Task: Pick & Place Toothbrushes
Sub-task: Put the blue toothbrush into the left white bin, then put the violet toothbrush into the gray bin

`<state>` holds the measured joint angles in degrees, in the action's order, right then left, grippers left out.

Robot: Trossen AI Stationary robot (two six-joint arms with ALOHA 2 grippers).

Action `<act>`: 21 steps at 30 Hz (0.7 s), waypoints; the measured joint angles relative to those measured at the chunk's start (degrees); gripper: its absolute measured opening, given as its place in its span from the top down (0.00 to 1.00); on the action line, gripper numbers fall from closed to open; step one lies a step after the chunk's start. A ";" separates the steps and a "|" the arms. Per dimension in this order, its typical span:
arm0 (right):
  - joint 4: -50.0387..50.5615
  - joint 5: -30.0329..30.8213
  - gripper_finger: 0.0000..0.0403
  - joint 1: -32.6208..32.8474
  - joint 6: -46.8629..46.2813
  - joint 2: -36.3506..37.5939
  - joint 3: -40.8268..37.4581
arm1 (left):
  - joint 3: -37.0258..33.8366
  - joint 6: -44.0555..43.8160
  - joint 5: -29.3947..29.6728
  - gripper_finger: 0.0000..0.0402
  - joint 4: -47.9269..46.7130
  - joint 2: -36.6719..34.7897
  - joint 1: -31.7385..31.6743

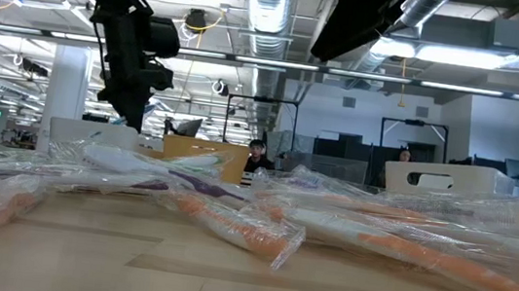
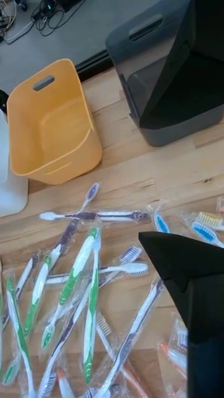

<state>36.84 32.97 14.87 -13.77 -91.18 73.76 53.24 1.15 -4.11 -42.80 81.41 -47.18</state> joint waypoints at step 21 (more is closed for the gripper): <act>0.86 -0.08 0.31 0.10 -0.91 0.00 0.00 | -0.66 -0.13 -0.02 0.69 2.97 -1.90 0.19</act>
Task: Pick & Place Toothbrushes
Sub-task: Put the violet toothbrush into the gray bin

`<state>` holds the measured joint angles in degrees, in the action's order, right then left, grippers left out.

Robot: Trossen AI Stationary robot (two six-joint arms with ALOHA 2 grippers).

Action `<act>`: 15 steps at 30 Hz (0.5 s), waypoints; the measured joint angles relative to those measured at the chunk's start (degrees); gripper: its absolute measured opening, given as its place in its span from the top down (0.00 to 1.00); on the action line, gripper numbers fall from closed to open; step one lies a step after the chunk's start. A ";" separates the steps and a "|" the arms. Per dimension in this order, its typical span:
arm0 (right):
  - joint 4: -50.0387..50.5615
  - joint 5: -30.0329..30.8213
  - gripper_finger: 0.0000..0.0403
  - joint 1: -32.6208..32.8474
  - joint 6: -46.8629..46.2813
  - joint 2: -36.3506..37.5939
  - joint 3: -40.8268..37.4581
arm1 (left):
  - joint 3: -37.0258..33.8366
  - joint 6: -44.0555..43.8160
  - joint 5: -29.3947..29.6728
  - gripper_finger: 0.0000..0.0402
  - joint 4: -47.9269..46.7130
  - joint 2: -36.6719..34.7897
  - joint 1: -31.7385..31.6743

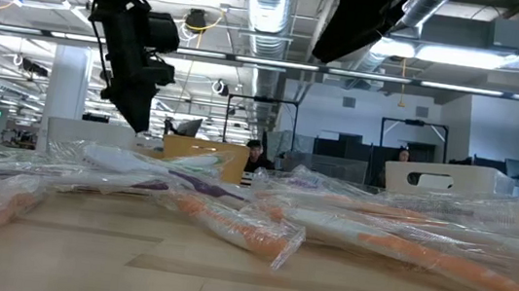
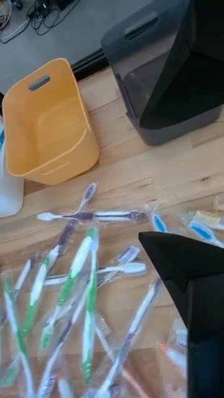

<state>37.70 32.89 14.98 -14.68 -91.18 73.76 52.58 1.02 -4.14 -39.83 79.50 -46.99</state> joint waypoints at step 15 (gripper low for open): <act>25.30 -18.08 0.31 0.30 -22.37 -0.02 0.00 | -1.40 -2.01 -5.91 0.68 10.14 -26.15 10.50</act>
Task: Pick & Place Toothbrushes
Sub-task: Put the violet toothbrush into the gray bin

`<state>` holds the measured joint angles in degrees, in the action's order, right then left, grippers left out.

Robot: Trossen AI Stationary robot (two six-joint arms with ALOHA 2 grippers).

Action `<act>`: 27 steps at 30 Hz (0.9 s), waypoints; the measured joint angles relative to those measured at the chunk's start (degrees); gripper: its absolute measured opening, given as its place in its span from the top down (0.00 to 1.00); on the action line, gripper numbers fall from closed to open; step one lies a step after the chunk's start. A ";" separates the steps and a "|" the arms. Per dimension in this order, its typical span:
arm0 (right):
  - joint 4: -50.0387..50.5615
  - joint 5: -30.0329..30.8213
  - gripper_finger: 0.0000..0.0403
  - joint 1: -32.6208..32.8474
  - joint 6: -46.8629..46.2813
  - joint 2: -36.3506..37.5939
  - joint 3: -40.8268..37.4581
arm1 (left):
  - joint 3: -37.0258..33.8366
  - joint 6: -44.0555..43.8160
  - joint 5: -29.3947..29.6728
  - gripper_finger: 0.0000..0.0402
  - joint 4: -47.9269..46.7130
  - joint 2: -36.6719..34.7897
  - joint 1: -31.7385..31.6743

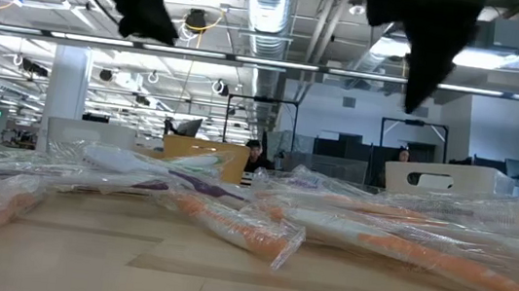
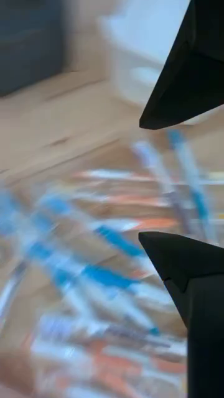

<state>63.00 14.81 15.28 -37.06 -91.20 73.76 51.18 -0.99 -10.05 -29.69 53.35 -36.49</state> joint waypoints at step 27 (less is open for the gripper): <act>-6.57 0.16 0.31 0.39 -16.89 -0.02 -13.09 | -26.12 0.57 -2.29 0.68 51.84 1.17 22.68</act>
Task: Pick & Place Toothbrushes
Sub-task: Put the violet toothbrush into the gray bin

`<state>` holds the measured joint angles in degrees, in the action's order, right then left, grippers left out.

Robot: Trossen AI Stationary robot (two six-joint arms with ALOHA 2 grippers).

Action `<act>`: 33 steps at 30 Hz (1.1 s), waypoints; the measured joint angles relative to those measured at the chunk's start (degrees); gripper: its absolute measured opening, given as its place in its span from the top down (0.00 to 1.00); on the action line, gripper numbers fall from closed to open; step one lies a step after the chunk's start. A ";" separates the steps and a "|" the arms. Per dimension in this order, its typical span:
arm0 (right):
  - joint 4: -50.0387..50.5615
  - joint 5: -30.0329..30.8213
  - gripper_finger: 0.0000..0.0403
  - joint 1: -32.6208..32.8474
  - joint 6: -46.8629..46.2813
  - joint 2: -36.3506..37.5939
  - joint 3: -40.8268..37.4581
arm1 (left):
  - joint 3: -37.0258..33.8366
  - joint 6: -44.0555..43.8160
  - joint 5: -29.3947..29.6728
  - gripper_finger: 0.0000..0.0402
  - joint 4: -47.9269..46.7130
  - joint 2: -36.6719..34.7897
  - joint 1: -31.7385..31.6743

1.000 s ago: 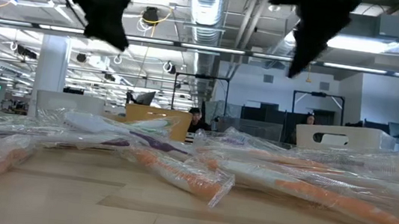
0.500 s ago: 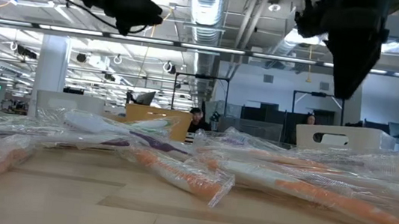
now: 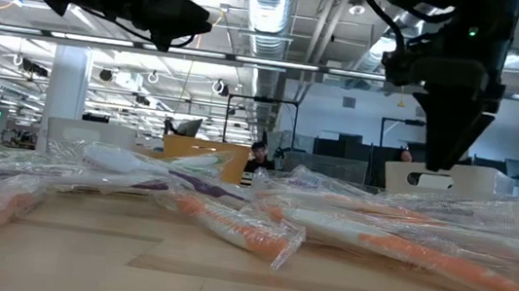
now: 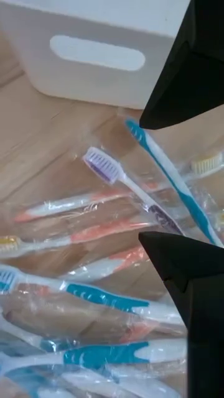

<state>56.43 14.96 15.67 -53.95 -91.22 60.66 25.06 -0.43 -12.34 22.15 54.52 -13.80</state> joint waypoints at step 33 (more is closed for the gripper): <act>-2.69 -4.44 0.32 -4.62 3.06 -10.59 -0.11 | -0.09 -0.02 0.00 0.68 0.35 0.02 -0.02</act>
<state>53.73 10.52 11.05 -50.89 -101.81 60.56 24.97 -0.45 -12.34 22.50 54.54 -13.82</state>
